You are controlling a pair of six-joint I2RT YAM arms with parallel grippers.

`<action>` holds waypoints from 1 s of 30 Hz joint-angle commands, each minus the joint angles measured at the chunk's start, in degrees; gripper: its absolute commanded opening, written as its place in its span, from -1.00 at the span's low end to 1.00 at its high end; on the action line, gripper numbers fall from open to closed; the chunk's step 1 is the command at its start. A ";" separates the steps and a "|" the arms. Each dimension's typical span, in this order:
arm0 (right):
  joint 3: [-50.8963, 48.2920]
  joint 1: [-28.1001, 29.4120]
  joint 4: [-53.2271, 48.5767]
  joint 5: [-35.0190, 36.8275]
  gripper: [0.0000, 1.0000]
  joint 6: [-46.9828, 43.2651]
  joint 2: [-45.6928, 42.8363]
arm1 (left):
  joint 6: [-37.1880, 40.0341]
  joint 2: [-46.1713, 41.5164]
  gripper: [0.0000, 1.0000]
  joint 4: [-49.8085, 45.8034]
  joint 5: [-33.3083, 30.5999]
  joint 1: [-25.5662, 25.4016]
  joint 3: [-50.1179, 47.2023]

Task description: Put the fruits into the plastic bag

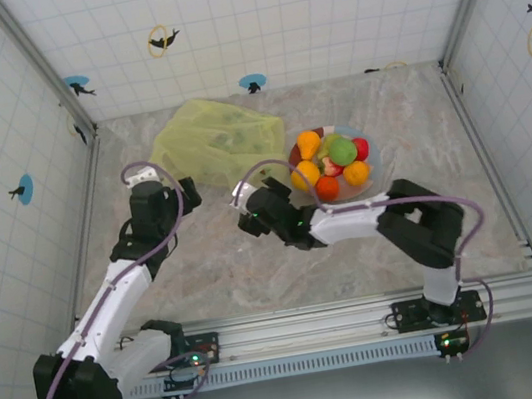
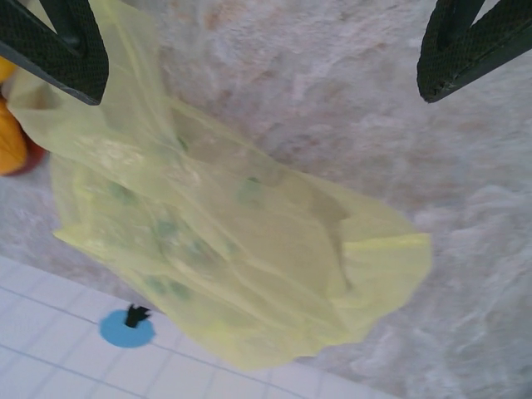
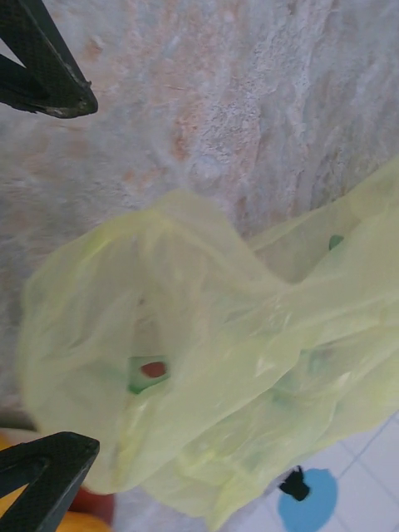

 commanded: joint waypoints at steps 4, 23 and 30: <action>10.68 -1.15 0.28 9.28 0.92 -8.99 10.76 | -0.58 -2.07 0.96 -5.21 1.72 2.34 0.36; -1.44 -6.49 8.15 -18.92 -1.00 3.45 -7.01 | 6.72 -1.60 0.93 -7.79 6.32 2.76 9.38; -8.17 -11.05 7.15 -35.99 -1.00 7.56 -15.38 | 23.11 1.28 0.93 -8.38 10.02 -0.70 13.20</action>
